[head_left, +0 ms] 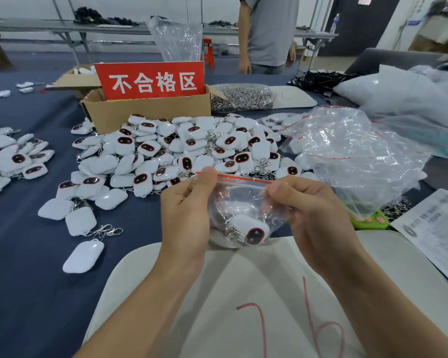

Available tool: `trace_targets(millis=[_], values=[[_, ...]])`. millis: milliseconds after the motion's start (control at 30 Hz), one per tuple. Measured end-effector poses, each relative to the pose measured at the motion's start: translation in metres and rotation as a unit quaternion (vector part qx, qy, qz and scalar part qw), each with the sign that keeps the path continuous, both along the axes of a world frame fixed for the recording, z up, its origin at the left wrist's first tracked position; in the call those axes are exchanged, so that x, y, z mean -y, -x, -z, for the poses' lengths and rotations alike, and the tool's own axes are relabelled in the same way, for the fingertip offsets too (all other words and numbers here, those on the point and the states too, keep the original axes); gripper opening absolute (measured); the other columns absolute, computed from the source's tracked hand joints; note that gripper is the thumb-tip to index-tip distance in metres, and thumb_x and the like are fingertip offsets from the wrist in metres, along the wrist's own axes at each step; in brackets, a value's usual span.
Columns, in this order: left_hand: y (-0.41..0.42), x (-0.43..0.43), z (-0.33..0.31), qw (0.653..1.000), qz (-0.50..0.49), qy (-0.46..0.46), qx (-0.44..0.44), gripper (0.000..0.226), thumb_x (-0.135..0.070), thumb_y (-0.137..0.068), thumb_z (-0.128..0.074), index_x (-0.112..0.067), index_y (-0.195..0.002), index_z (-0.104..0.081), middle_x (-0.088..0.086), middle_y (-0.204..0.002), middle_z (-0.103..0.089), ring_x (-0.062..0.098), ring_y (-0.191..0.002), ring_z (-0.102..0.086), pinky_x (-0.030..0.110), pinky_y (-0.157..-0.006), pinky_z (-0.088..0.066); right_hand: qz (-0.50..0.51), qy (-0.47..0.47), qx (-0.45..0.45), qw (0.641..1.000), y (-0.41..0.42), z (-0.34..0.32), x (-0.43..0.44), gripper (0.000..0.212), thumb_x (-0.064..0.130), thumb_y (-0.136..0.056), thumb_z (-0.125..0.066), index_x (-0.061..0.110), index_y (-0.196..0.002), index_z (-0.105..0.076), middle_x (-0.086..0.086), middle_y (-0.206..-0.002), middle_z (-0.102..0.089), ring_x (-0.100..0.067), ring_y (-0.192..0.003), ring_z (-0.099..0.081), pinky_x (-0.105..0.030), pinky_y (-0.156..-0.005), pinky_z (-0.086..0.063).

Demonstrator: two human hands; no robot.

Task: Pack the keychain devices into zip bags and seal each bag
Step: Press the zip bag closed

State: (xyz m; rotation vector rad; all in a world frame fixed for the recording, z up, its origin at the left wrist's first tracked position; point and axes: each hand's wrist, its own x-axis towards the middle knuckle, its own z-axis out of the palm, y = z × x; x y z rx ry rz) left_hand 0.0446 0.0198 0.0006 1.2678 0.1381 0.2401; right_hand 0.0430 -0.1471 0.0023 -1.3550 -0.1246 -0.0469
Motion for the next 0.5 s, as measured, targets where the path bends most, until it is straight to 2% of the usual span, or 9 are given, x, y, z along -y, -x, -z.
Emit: trace_targets(millis=[167,233,400,500], values=[[0.0016,0.0007,-0.0043,1.0,-0.013,-0.017,-0.004,0.047,-0.033,-0.103,-0.059,-0.028,-0.06,-0.077,-0.009,-0.06,-0.07,0.008,-0.054,-0.067,0.028,-0.05,-0.054,0.025,0.012,-0.003,1.0,-0.0031,0.0045,0.0004,0.021,0.018,-0.077,-0.074,-0.002,-0.071,-0.073,-0.021,-0.072,-0.066,-0.025,-0.07,-0.061,-0.026,-0.071,-0.052],[0.0011,0.0011,-0.004,1.0,-0.022,-0.02,0.004,0.049,-0.031,-0.103,-0.06,-0.028,-0.057,-0.075,-0.011,-0.058,-0.068,0.004,-0.053,-0.064,0.024,-0.049,-0.053,0.038,0.016,-0.001,0.999,-0.004,0.0056,-0.0005,0.025,0.019,-0.076,-0.074,-0.005,-0.07,-0.071,-0.023,-0.071,-0.065,-0.025,-0.069,-0.061,-0.026,-0.07,-0.052],[-0.0015,-0.0004,-0.0001,0.999,-0.025,-0.015,0.022,0.047,-0.03,-0.104,-0.059,-0.025,-0.06,-0.076,-0.009,-0.061,-0.068,0.004,-0.056,-0.063,0.018,-0.053,-0.051,-0.011,0.004,0.004,1.0,-0.0018,0.0045,-0.0008,0.017,0.021,-0.083,-0.07,0.01,-0.075,-0.079,-0.011,-0.076,-0.072,-0.023,-0.076,-0.065,-0.03,-0.077,-0.053],[0.0007,0.0001,-0.0005,1.0,-0.005,0.004,0.009,0.047,-0.034,-0.104,-0.058,-0.024,-0.062,-0.076,-0.007,-0.06,-0.069,0.006,-0.05,-0.065,0.021,-0.043,-0.051,-0.004,0.004,0.007,1.0,-0.0016,0.0063,-0.0021,0.015,0.02,-0.082,-0.071,0.009,-0.075,-0.079,-0.011,-0.074,-0.073,-0.02,-0.073,-0.066,-0.026,-0.074,-0.054]])
